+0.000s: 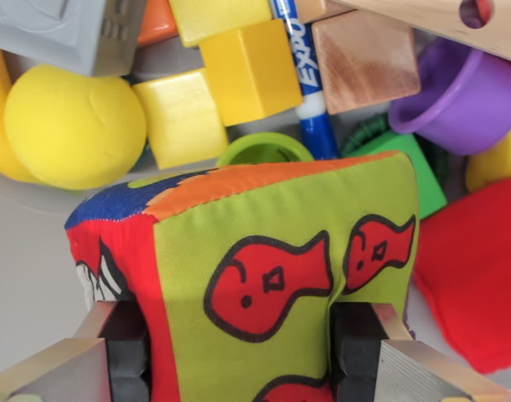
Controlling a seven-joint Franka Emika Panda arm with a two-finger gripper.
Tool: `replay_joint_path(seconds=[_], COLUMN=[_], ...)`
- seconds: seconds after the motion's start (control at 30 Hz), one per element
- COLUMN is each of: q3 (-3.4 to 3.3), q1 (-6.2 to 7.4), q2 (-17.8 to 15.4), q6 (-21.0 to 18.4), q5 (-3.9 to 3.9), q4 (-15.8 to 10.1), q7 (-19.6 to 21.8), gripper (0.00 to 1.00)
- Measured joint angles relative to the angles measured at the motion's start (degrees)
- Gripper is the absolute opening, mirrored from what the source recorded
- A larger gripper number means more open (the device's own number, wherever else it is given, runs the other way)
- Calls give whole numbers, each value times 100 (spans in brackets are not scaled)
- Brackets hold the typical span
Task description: Pick an object from the bin
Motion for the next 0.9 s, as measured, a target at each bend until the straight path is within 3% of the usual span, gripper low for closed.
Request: replay_joint_path(seconds=[0.37, 0.9], q3=[-10, -48], q1=[19, 21], q2=[-707, -1538], q6=[-822, -2030], q5=[104, 154], q4=[115, 496], q7=[-76, -132], gripper=[0, 0])
